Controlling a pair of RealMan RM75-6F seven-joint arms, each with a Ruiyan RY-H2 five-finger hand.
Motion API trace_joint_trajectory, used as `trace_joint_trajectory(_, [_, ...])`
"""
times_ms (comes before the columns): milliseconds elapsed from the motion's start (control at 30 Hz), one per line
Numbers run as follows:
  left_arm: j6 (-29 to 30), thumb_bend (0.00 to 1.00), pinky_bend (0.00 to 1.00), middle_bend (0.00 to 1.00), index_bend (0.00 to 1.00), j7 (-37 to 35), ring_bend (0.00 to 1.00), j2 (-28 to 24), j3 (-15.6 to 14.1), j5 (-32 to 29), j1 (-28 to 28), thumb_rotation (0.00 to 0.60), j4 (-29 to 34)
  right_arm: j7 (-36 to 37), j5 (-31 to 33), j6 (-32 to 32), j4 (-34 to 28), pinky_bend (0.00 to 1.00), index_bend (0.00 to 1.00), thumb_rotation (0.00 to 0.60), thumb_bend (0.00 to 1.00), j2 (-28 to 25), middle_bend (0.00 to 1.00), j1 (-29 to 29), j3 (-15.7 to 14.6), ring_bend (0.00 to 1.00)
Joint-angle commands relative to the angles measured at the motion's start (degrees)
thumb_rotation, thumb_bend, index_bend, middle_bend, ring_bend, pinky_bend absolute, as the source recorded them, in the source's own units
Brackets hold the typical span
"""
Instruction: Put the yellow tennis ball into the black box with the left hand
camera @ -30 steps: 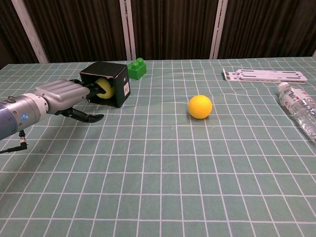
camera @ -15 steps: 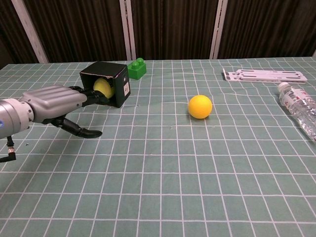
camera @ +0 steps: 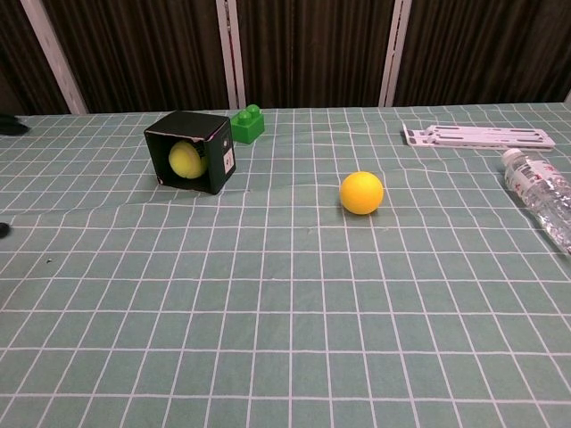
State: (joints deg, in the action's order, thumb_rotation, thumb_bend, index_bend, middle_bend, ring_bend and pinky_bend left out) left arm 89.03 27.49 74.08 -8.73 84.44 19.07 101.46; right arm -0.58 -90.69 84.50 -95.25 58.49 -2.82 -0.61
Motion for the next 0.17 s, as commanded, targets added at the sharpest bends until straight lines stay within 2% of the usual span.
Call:
trace_joint_trajectory(33, [7.99,0.09,0.0,0.0,0.0,-6.56,0.0,-2.62,-4.02,7.53,-7.73,0.173,-2.29,0.04,-0.33,0.29,-0.5,0.0,0.0,0.6,0.21,0.0,0.0,-0.03,0.13,0.0])
trace_joint_trajectory(167, [8.6,0.09,0.0,0.0,0.0,-8.59,0.0,-3.67,-3.04,7.64,-9.23,0.175,-2.99,-0.53,-0.32,0.38,-0.89,0.0,0.0,0.6,0.21,0.64,0.0,-0.17,0.43,0.0])
